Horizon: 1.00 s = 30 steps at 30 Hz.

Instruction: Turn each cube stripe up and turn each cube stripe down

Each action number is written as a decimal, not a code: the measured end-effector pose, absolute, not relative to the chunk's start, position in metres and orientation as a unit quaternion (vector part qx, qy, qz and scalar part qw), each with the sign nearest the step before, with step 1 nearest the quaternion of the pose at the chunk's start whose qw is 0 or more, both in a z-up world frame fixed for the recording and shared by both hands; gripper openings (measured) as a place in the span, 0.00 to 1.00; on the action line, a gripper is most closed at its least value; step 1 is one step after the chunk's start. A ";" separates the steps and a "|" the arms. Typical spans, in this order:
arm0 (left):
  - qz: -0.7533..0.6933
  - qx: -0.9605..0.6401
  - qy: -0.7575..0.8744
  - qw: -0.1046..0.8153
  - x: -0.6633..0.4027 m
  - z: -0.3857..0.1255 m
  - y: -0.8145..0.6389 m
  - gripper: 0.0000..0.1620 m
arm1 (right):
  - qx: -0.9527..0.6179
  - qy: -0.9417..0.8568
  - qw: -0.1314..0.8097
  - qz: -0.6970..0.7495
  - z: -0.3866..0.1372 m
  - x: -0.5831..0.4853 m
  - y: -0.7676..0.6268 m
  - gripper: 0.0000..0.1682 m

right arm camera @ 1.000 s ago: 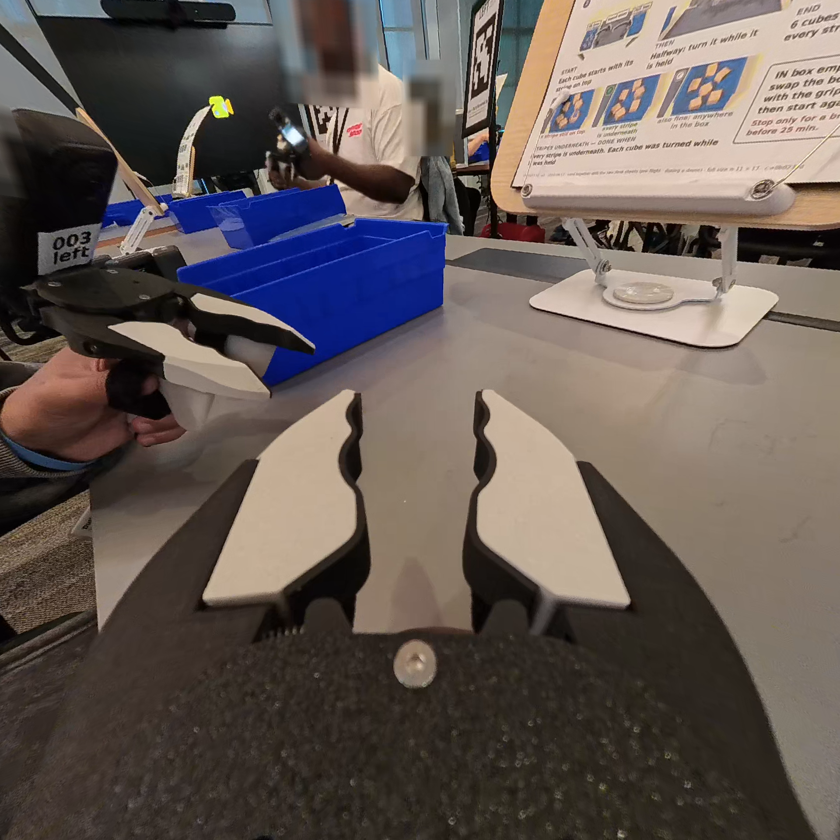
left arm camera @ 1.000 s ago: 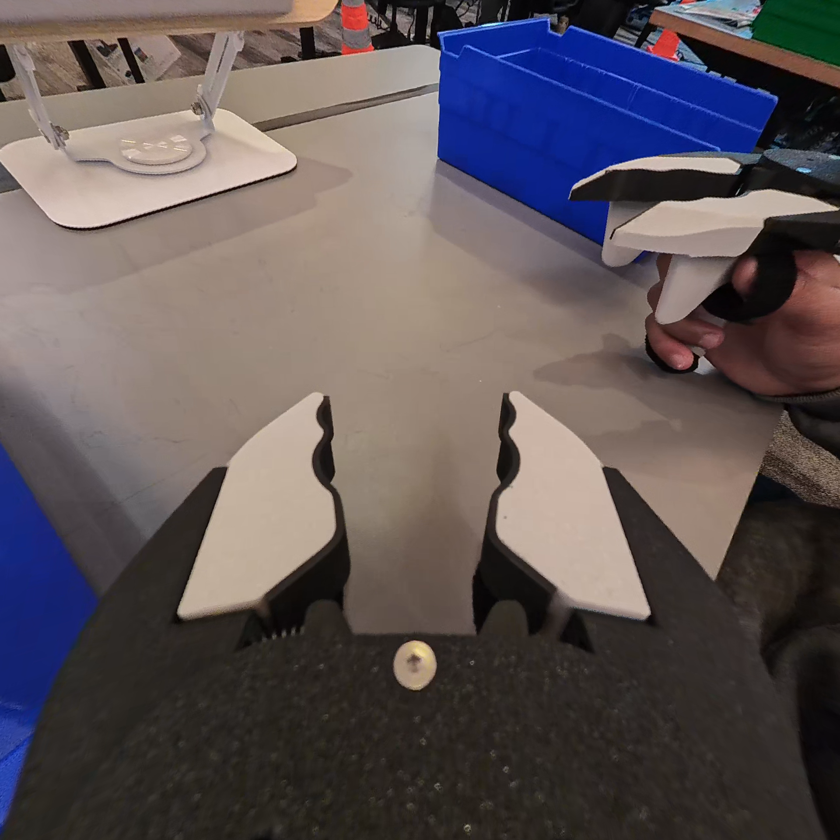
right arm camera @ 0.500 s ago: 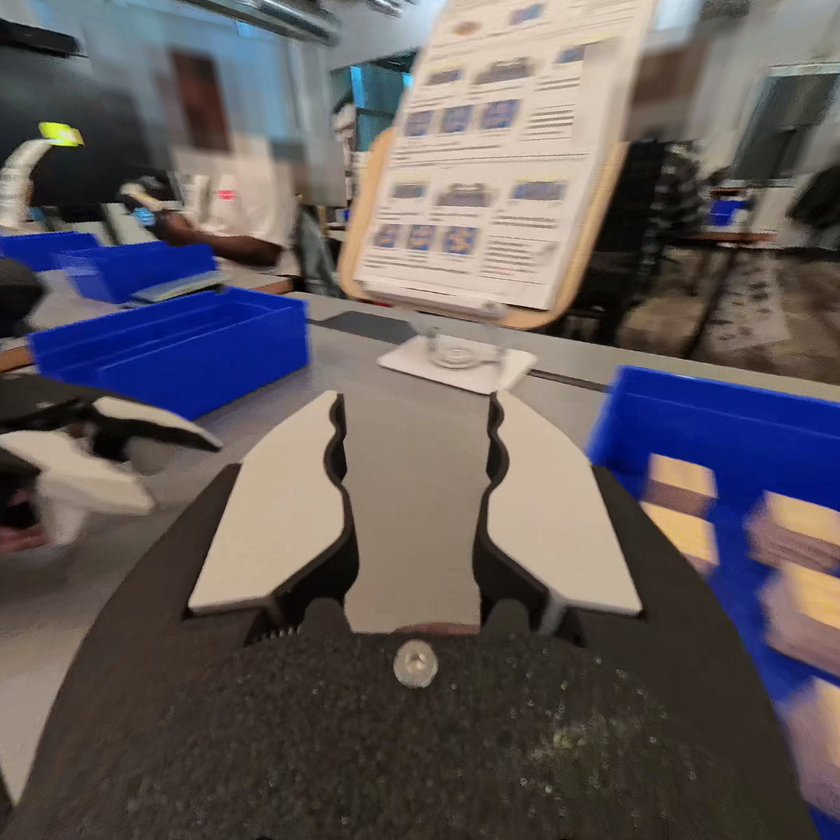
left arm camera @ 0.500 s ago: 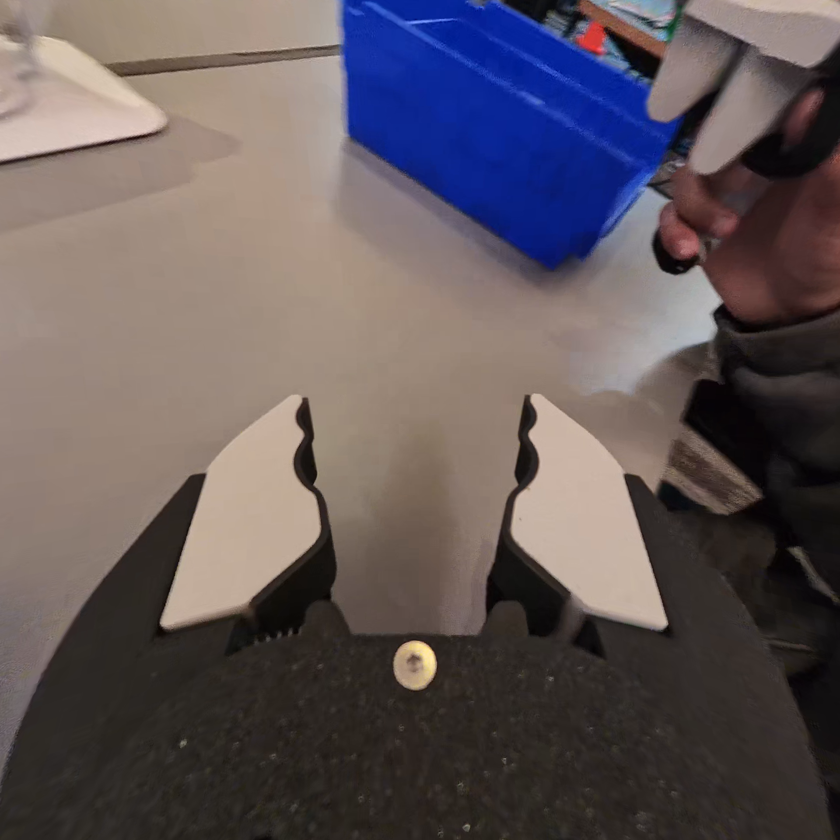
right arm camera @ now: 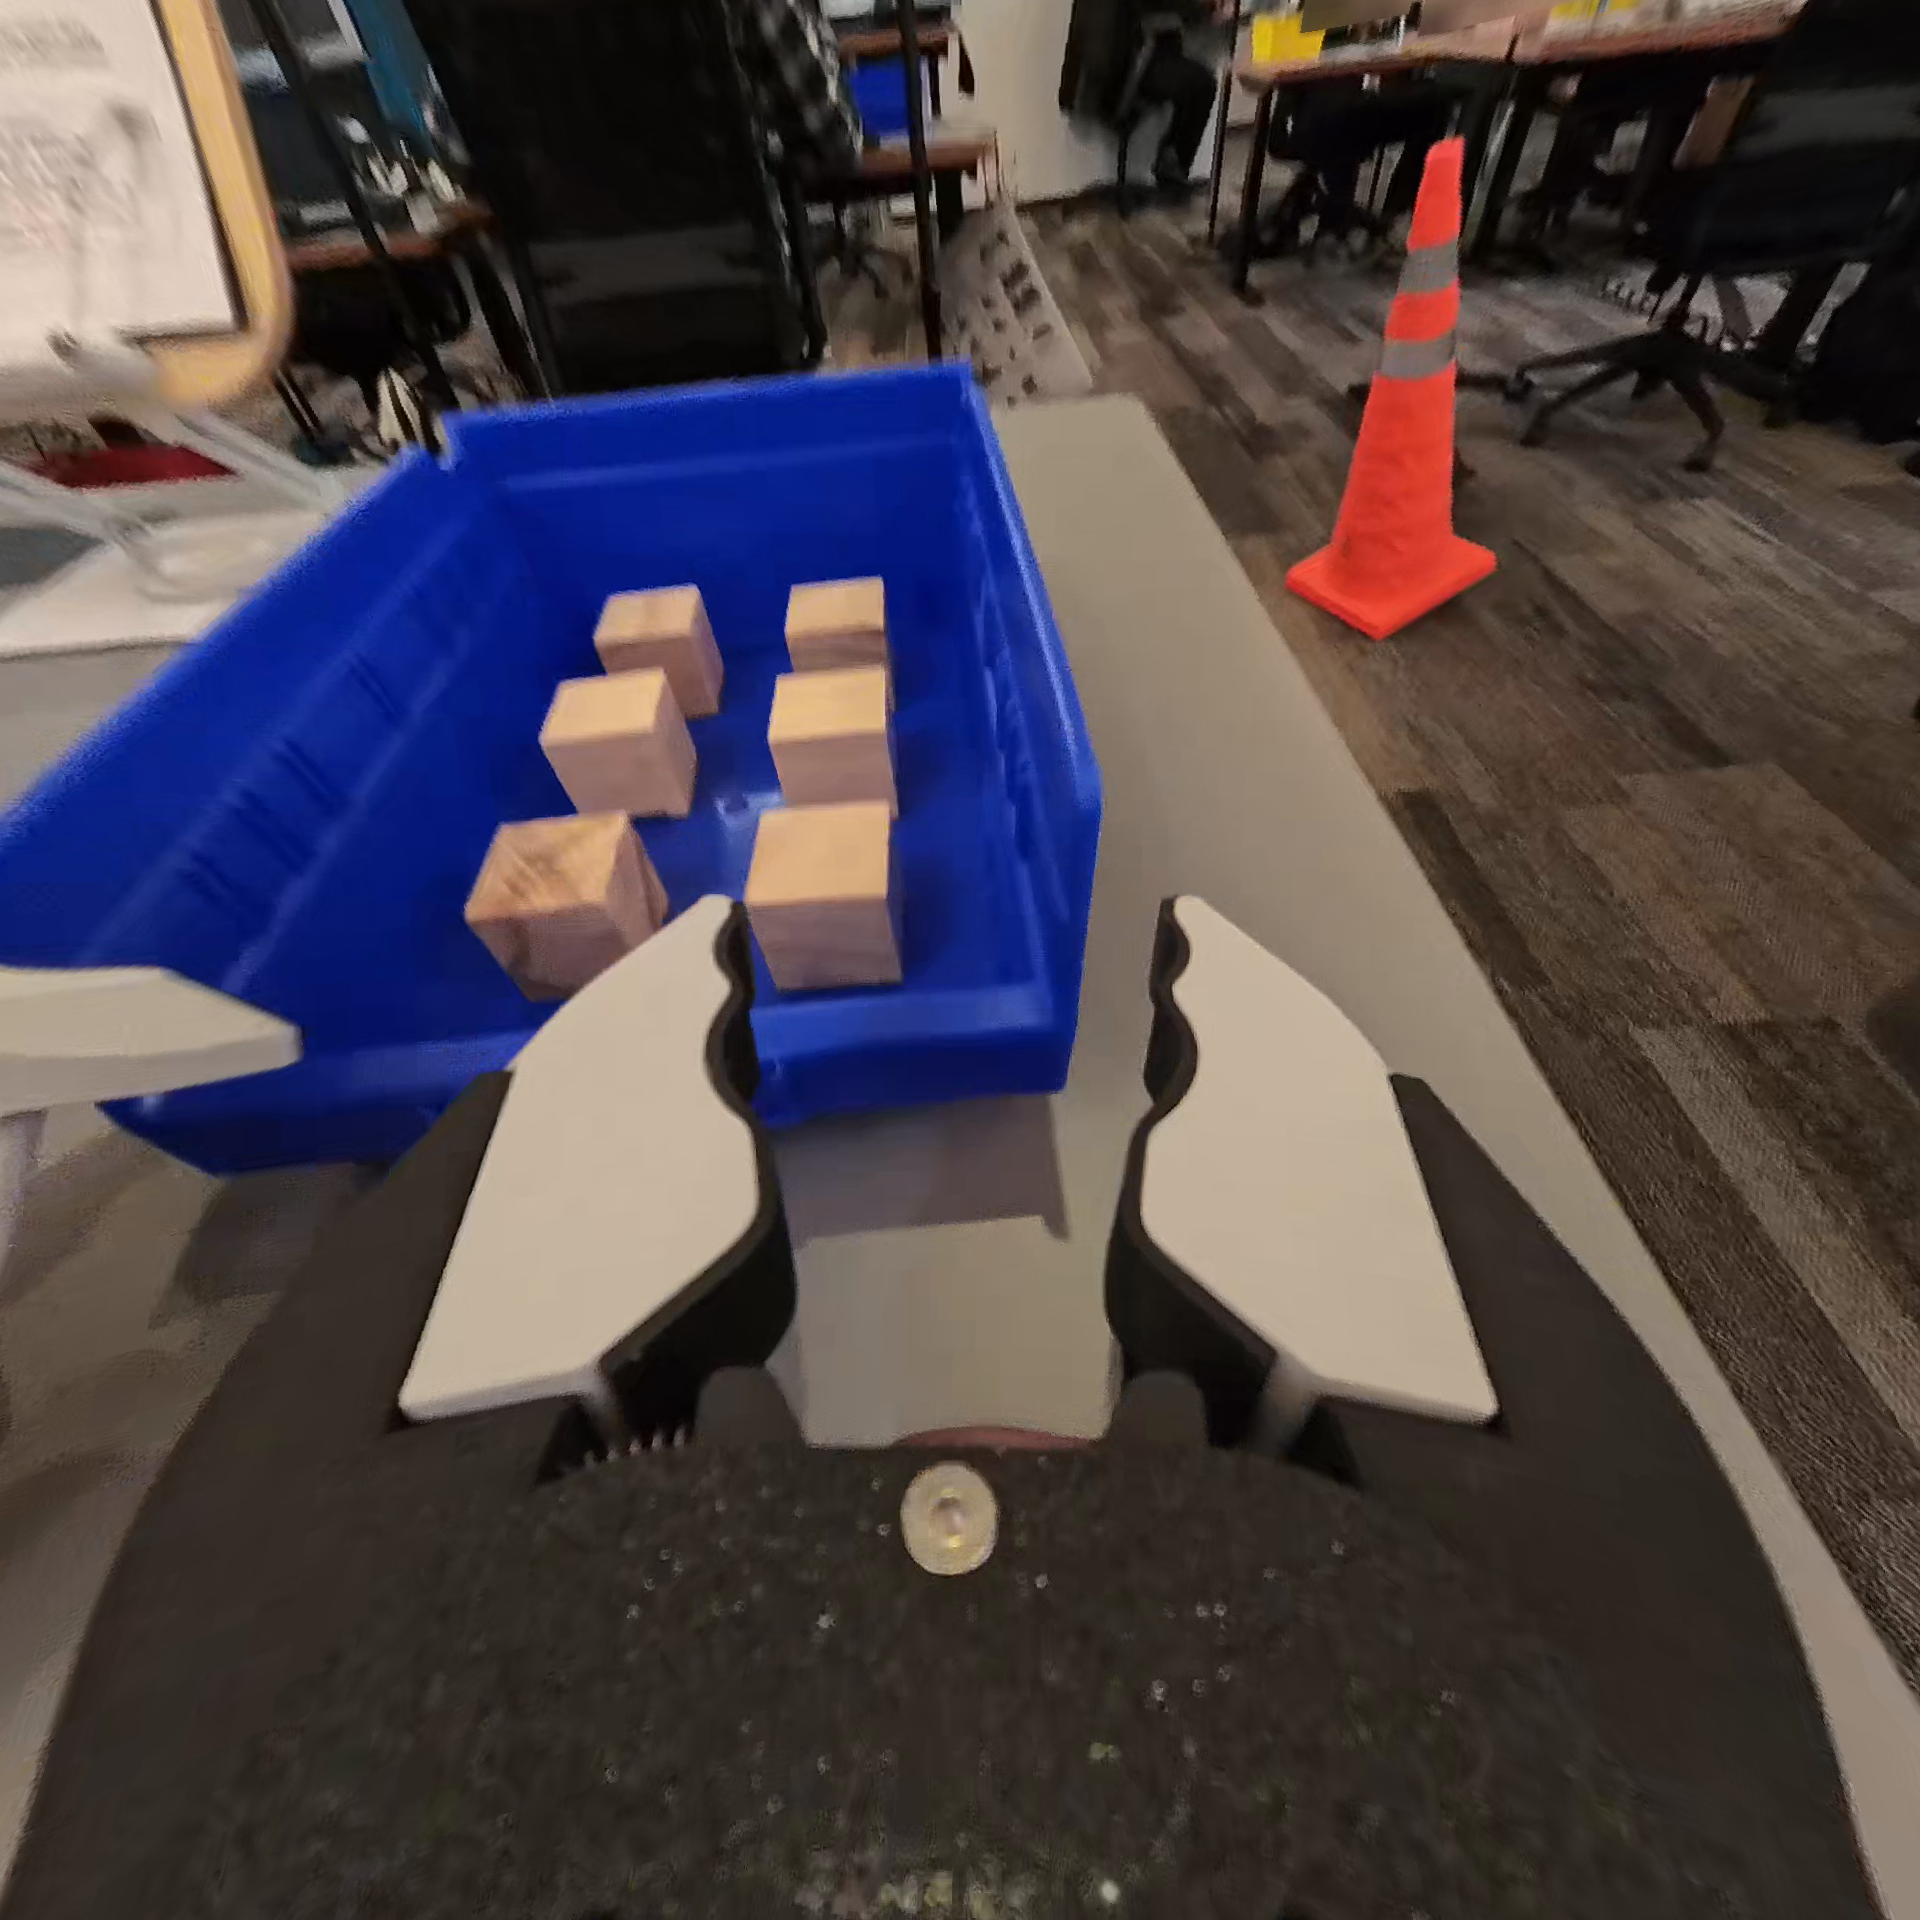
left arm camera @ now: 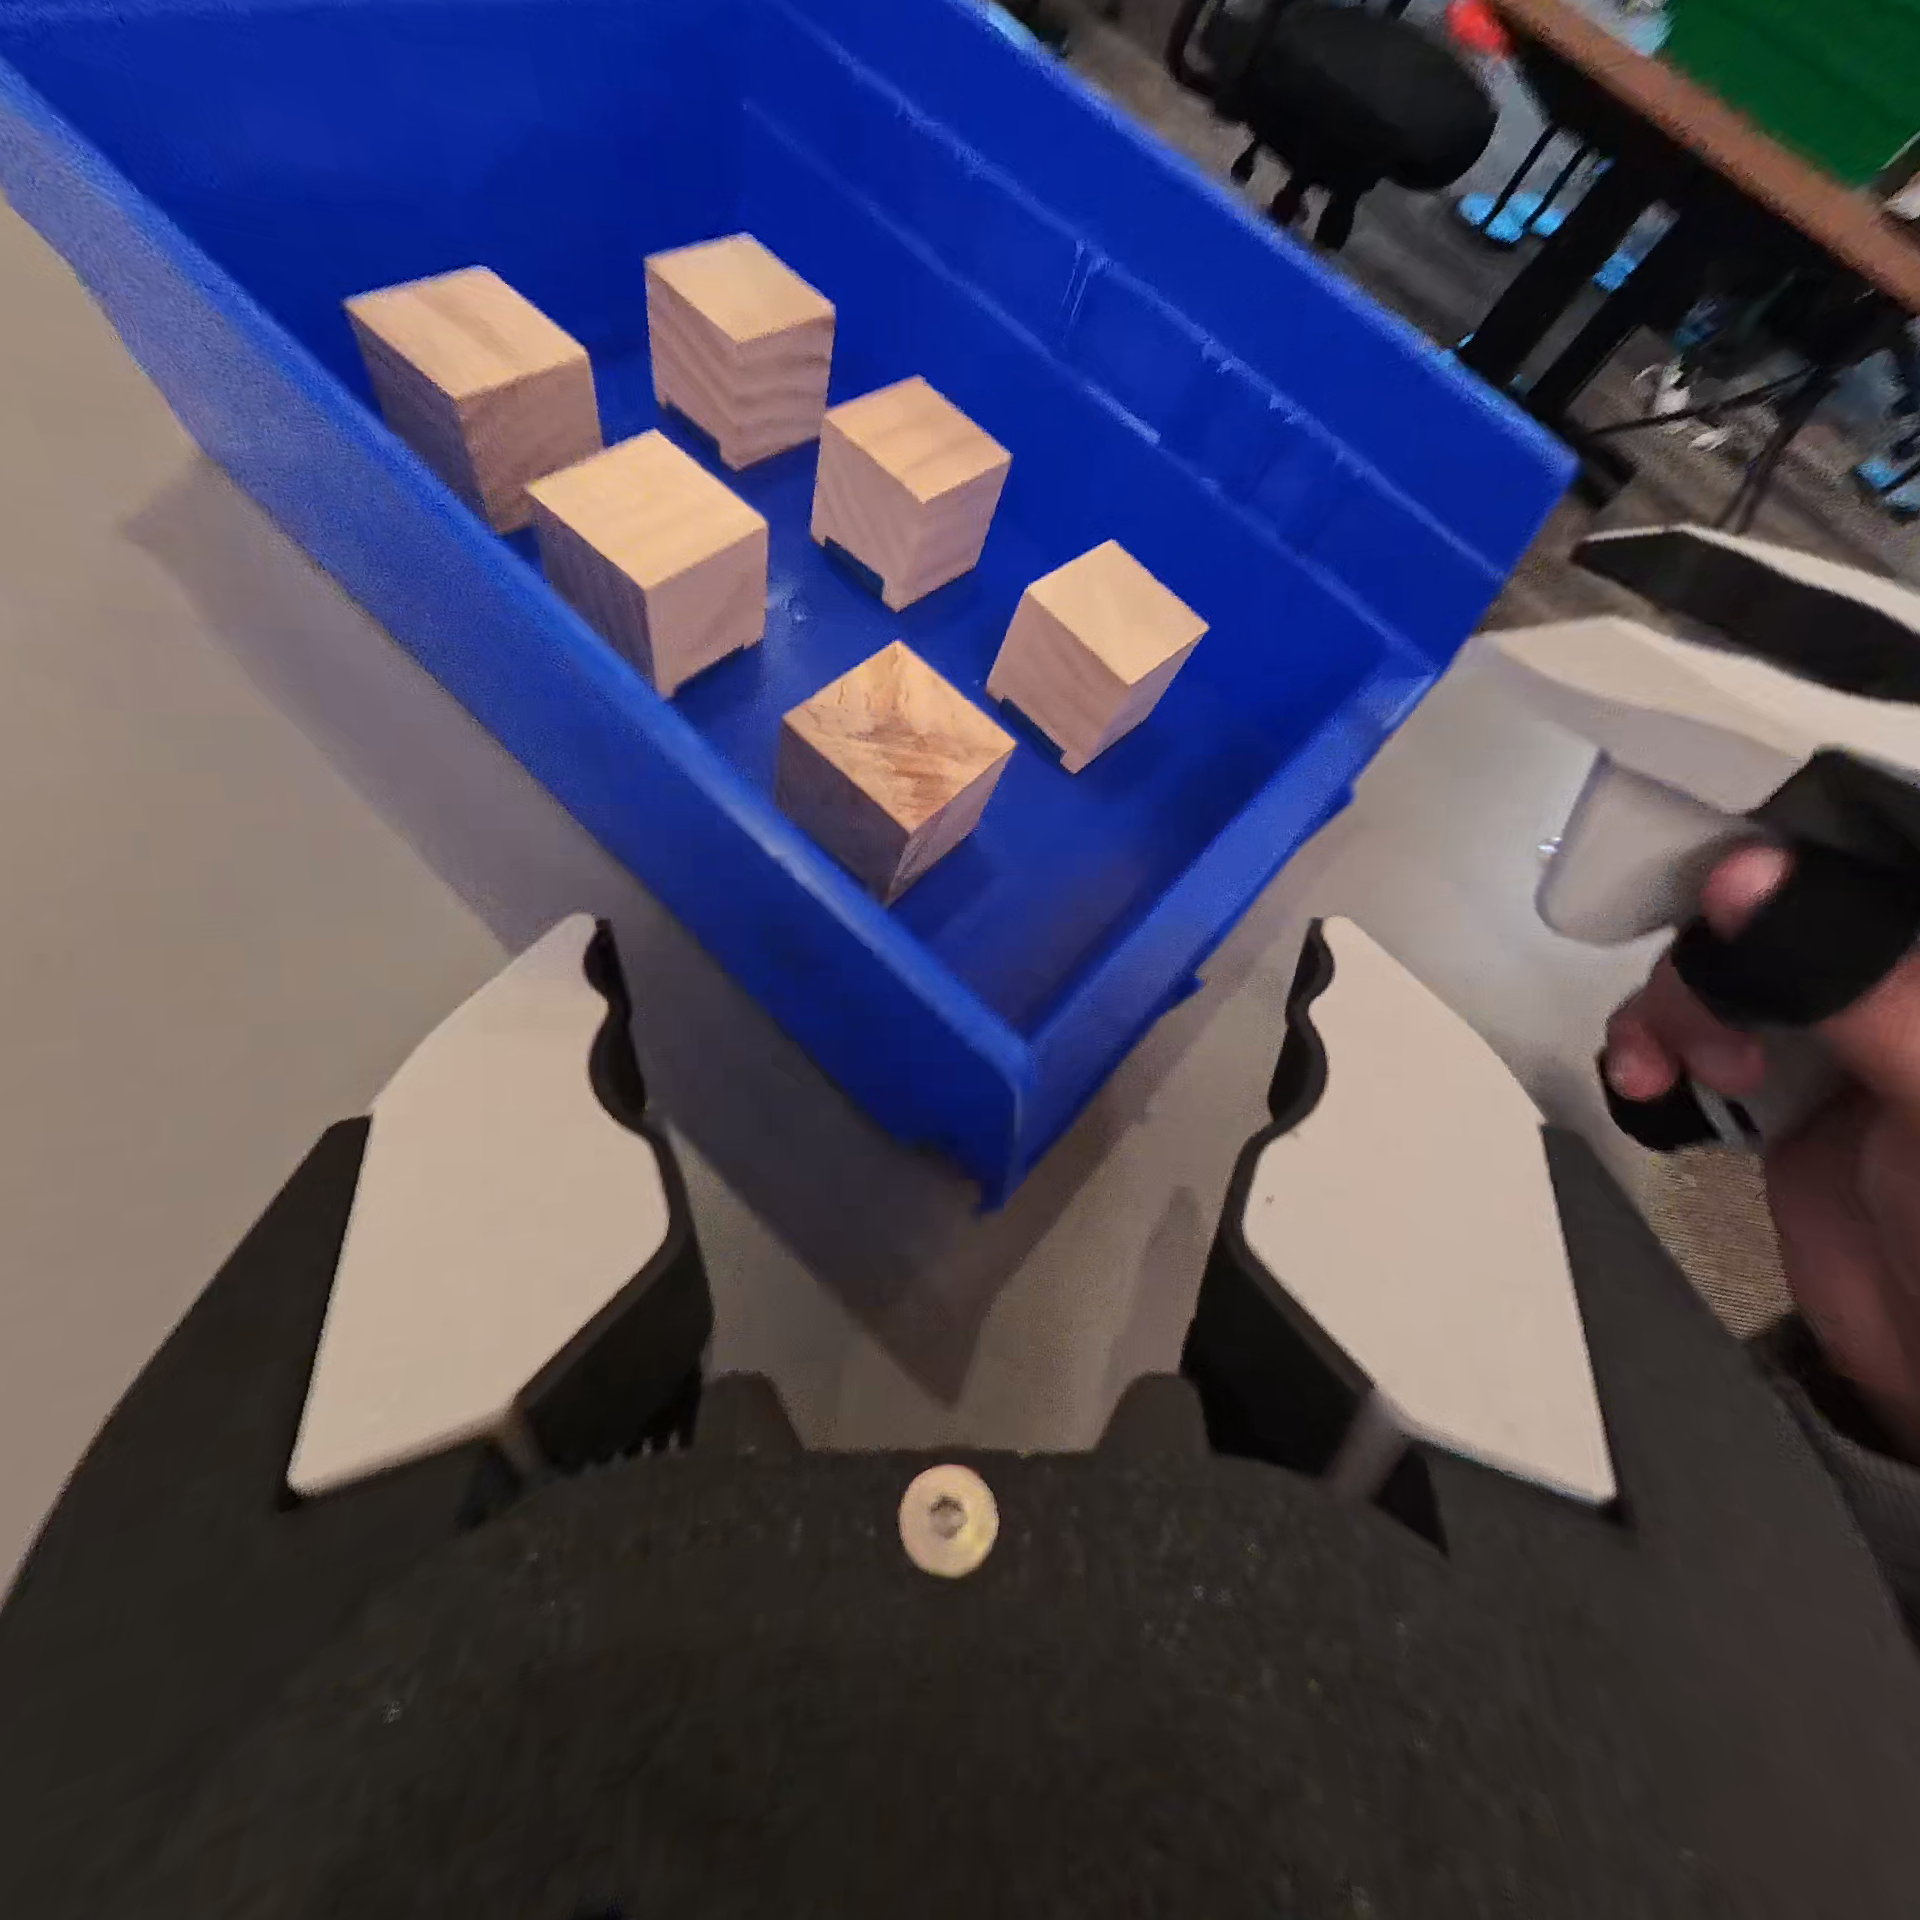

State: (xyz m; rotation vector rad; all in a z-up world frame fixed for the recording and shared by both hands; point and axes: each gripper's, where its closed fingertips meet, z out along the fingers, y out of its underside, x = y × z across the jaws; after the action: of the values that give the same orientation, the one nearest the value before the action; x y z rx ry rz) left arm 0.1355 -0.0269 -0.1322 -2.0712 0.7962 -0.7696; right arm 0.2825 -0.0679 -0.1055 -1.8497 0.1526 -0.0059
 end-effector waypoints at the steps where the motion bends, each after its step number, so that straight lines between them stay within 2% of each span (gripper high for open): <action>1: -0.286 -0.820 0.309 0.387 0.138 -0.138 -0.022 0.70 | -0.806 0.063 0.588 -0.005 -0.115 0.282 -0.067 0.43; 2: -0.275 -0.823 0.301 0.395 0.136 -0.140 -0.016 0.60 | -0.812 0.063 0.580 -0.008 -0.122 0.282 -0.065 0.43; 3: -0.279 -0.821 0.295 0.402 0.132 -0.140 -0.012 0.45 | -0.816 0.062 0.574 -0.006 -0.126 0.281 -0.063 0.42; 4: -0.293 -0.817 0.286 0.405 0.129 -0.137 -0.009 0.39 | -0.819 0.061 0.571 -0.002 -0.127 0.279 -0.061 0.39; 7: -0.290 -0.832 0.253 0.399 0.105 -0.137 0.002 0.27 | -0.805 0.063 0.590 0.009 -0.119 0.270 -0.054 0.35; 12: -0.229 -0.841 0.236 0.430 0.070 -0.135 0.016 0.09 | -0.834 0.040 0.550 0.031 -0.134 0.236 -0.039 0.30; 13: -0.219 -0.839 0.245 0.433 0.066 -0.134 0.015 0.08 | -0.830 0.037 0.555 0.041 -0.132 0.228 -0.038 0.24; 15: -0.200 -0.837 0.250 0.444 0.057 -0.131 0.011 0.07 | -0.837 0.063 0.543 0.032 -0.132 0.219 -0.042 0.21; 18: -0.138 -0.823 0.254 0.490 0.021 -0.116 0.008 0.03 | -0.855 0.069 0.515 0.007 -0.127 0.198 -0.057 0.04; 26: -0.078 -0.822 0.183 0.533 -0.140 -0.081 -0.011 0.02 | -0.824 -0.021 0.564 0.051 -0.095 0.046 -0.047 0.05; 30: -0.043 -0.836 0.141 0.528 -0.227 -0.088 -0.023 0.02 | -0.827 -0.083 0.550 0.082 -0.100 -0.041 -0.036 0.05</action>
State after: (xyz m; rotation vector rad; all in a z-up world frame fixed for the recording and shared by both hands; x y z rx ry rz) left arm -0.2273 -0.0234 -0.0876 -1.9974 0.3358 -0.1035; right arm -0.0409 -0.0361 -0.0997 -1.9579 -0.1972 0.1938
